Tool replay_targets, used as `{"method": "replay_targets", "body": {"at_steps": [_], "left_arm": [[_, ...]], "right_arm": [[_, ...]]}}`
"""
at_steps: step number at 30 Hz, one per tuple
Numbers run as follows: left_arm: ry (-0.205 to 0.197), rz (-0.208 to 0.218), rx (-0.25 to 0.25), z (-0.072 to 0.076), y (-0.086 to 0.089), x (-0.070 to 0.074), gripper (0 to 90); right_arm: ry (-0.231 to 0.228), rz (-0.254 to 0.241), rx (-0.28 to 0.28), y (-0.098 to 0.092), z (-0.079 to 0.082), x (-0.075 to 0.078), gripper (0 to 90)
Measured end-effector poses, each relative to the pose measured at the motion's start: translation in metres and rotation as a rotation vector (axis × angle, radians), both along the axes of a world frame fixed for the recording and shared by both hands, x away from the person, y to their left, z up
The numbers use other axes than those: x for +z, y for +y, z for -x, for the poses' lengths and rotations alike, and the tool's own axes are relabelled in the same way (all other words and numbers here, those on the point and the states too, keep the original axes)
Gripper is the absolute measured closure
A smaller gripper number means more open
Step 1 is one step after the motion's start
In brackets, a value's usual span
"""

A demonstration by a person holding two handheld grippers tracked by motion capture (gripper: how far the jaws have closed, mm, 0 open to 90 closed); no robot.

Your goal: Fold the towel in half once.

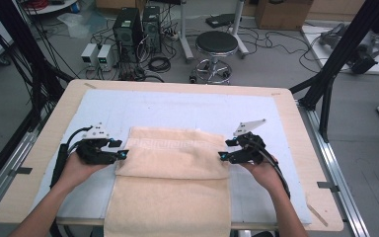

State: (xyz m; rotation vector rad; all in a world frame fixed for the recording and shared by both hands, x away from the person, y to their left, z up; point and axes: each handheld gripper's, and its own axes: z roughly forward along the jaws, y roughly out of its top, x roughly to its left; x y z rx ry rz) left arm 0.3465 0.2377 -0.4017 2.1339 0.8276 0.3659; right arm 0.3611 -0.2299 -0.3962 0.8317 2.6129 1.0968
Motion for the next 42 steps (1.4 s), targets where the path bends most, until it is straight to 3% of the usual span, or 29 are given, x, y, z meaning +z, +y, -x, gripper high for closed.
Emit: {"method": "replay_targets", "body": {"at_steps": [3,6,7,9,14,17,18,20,24,29,33,37,42], "left_arm": [[0.023,0.004,0.026,-0.017,-0.004,-0.006,51.3],[0.038,-0.030,0.045,-0.030,-0.007,-0.012,48.2],[0.048,-0.024,0.058,-0.033,-0.007,-0.015,46.0],[0.063,-0.021,0.076,-0.039,-0.004,-0.019,44.9],[0.087,-0.019,0.090,-0.047,-0.004,-0.029,43.3],[0.074,-0.059,0.090,-0.046,-0.010,-0.034,50.6],[0.072,-0.060,0.086,-0.046,-0.010,-0.034,52.0],[0.075,-0.058,0.068,-0.045,-0.012,-0.033,64.4],[0.087,-0.044,0.048,-0.043,-0.015,-0.033,79.7],[0.089,-0.051,0.058,-0.042,-0.016,-0.031,83.5],[0.083,-0.015,0.083,-0.042,-0.010,-0.027,83.9],[0.045,0.019,0.073,-0.036,-0.003,-0.014,84.0],[0.004,0.062,0.050,-0.015,0.005,0.008,83.9]], "right_arm": [[0.006,0.025,-0.022,0.006,-0.014,-0.008,40.5],[0.007,0.028,-0.043,0.009,-0.027,-0.014,39.1],[0.015,0.042,-0.049,0.010,-0.032,-0.016,38.6],[0.008,0.040,-0.064,0.010,-0.038,-0.020,38.8],[0.054,0.052,-0.101,0.007,-0.048,-0.033,40.0],[0.047,0.078,-0.088,0.011,-0.048,-0.036,48.2],[0.048,0.072,-0.066,0.011,-0.049,-0.036,54.2],[0.051,0.074,-0.057,0.013,-0.048,-0.035,61.0],[0.087,0.052,-0.030,0.013,-0.048,-0.034,77.0],[0.063,0.058,-0.009,0.014,-0.044,-0.028,82.6],[0.071,0.038,-0.015,0.011,-0.043,-0.026,83.4],[0.048,-0.010,-0.014,0.007,-0.038,-0.015,84.3],[-0.010,-0.043,0.030,0.007,-0.015,0.009,84.6]]}}
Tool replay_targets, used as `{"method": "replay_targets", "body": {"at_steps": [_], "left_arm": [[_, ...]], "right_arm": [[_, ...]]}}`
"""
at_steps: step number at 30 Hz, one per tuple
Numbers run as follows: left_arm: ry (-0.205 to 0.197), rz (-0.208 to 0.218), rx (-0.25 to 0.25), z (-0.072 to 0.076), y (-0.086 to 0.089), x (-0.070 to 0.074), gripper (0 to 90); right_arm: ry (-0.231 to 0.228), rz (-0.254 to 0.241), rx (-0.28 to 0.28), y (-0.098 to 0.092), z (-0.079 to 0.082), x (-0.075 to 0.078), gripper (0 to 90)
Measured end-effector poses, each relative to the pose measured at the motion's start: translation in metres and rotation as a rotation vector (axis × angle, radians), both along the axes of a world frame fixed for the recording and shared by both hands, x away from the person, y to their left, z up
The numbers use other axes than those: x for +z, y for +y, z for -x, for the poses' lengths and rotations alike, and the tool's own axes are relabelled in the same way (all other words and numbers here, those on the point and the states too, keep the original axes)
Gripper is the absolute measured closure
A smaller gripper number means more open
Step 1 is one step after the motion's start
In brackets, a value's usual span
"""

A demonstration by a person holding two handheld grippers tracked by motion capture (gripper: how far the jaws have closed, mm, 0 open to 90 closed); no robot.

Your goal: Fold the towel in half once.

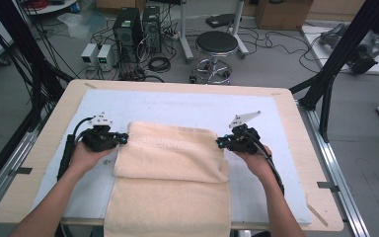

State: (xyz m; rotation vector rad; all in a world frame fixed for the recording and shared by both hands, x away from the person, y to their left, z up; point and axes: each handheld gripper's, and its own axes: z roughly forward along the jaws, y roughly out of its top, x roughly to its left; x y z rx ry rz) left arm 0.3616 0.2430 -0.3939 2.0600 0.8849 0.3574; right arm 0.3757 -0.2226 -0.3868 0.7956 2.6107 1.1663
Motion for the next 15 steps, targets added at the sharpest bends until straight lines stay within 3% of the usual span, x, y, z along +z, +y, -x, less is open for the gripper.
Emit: {"method": "replay_targets", "body": {"at_steps": [6,9,11,13,15], "left_arm": [[-0.087,0.036,-0.082,0.056,0.013,0.025,83.5],[-0.084,0.056,-0.154,0.090,0.021,0.029,83.6],[-0.043,0.102,-0.244,0.108,0.026,0.027,82.3],[-0.070,0.112,-0.280,0.118,0.030,0.025,68.7],[-0.059,0.114,-0.250,0.113,0.033,0.022,59.1]], "right_arm": [[-0.088,-0.009,0.077,-0.004,0.050,0.039,84.6],[-0.096,-0.043,0.141,-0.006,0.082,0.055,84.4],[-0.086,-0.069,0.199,-0.007,0.101,0.059,79.6],[-0.047,-0.108,0.227,-0.007,0.112,0.058,65.0],[-0.048,-0.078,0.200,-0.006,0.113,0.052,63.9]]}}
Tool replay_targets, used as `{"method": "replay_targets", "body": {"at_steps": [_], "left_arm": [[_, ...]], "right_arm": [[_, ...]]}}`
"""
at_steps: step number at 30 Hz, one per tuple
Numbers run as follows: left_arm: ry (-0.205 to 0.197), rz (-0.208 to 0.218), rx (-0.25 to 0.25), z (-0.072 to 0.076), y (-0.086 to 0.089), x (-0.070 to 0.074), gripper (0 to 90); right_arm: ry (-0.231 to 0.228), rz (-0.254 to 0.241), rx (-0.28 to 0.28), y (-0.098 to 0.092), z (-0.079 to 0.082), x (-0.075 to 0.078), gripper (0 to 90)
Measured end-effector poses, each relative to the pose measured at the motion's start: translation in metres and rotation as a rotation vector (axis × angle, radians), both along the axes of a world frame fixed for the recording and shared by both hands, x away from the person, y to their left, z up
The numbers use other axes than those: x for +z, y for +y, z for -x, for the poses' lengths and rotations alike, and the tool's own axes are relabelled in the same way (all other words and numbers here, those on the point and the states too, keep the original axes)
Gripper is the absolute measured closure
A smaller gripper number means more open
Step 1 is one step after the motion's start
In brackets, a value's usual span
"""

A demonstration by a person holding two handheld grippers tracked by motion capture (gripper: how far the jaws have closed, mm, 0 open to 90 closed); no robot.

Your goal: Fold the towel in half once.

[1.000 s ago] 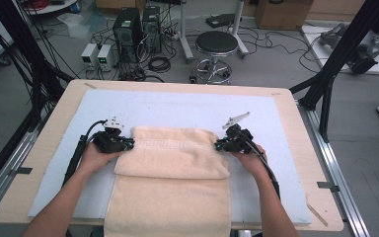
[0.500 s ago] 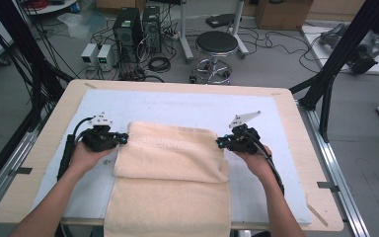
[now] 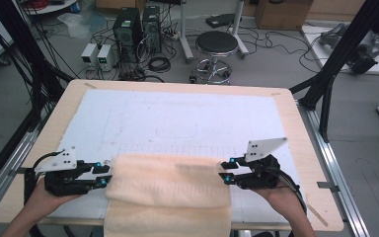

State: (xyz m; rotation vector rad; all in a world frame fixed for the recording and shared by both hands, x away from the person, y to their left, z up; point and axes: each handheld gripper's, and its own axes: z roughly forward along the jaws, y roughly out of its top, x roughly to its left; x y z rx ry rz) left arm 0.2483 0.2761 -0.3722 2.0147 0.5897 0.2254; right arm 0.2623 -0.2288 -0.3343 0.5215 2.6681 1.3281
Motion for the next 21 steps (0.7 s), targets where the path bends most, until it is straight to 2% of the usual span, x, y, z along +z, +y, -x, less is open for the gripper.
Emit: {"method": "replay_targets", "body": {"at_steps": [2,5,7,8,11,13,16,21], "left_arm": [[0.009,0.003,0.049,-0.009,0.001,-0.005,56.6],[-0.002,-0.006,0.097,-0.025,-0.003,-0.012,55.8],[-0.010,-0.041,0.126,-0.038,-0.007,-0.017,55.9],[-0.010,-0.038,0.152,-0.043,-0.009,-0.020,56.1],[0.005,-0.074,0.190,-0.061,-0.012,-0.030,55.0],[0.030,-0.099,0.196,-0.070,-0.015,-0.038,53.4],[0.063,-0.128,0.187,-0.080,-0.021,-0.049,51.1],[0.091,-0.176,0.183,-0.090,-0.027,-0.062,47.0]], "right_arm": [[0.019,0.004,-0.029,0.000,-0.008,-0.010,61.6],[0.033,0.020,-0.069,0.001,-0.026,-0.028,58.8],[0.040,0.045,-0.098,0.002,-0.038,-0.039,56.8],[0.043,0.050,-0.110,0.003,-0.043,-0.043,56.3],[0.041,0.104,-0.156,0.004,-0.059,-0.053,53.0],[0.042,0.100,-0.172,0.003,-0.067,-0.058,50.7],[0.039,0.133,-0.186,0.005,-0.074,-0.065,46.1],[0.068,0.175,-0.210,0.006,-0.082,-0.079,43.3]]}}
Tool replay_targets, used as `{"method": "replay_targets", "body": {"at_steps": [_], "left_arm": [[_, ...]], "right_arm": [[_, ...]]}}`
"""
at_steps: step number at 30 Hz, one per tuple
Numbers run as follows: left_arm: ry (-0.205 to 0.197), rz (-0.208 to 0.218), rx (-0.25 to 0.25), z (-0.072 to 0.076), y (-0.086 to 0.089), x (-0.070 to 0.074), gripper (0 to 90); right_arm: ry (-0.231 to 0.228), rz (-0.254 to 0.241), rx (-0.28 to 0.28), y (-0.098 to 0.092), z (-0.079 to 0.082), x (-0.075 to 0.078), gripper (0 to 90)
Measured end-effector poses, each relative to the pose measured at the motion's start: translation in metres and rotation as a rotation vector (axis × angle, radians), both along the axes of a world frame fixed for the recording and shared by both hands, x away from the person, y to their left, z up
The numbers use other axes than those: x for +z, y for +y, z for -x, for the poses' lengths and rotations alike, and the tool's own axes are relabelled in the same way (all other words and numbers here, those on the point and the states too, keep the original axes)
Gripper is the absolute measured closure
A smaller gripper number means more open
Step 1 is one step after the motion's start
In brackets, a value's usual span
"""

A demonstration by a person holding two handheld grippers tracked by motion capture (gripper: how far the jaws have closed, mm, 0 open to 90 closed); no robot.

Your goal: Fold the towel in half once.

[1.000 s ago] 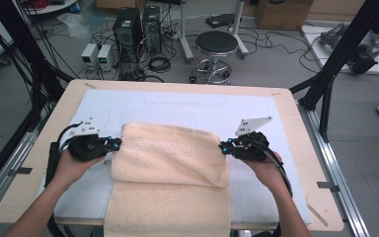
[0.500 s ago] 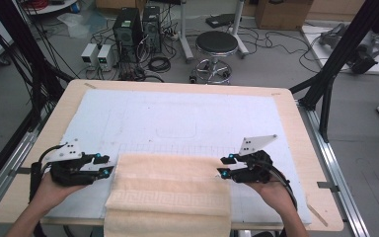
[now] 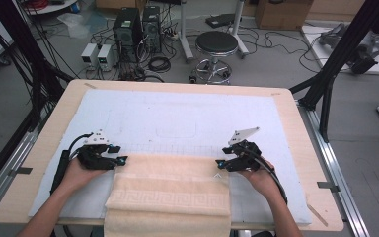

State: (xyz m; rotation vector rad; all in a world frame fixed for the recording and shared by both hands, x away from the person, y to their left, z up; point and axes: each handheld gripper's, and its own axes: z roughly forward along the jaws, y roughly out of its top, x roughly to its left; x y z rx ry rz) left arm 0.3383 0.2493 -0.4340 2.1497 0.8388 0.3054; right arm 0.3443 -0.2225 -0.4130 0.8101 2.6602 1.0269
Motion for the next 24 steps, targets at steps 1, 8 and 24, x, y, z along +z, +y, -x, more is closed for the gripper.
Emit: {"method": "replay_targets", "body": {"at_steps": [1,8,24], "left_arm": [[0.010,-0.006,-0.001,-0.001,0.000,-0.002,47.0],[0.069,0.035,-0.049,0.000,-0.002,-0.005,70.8],[-0.041,0.000,0.030,-0.006,-0.009,0.011,83.2]], "right_arm": [[0.011,-0.002,0.002,0.000,-0.002,-0.003,43.0],[0.098,0.020,0.040,0.007,-0.007,-0.016,56.5],[0.050,0.049,0.059,0.011,-0.008,0.005,82.9]]}}
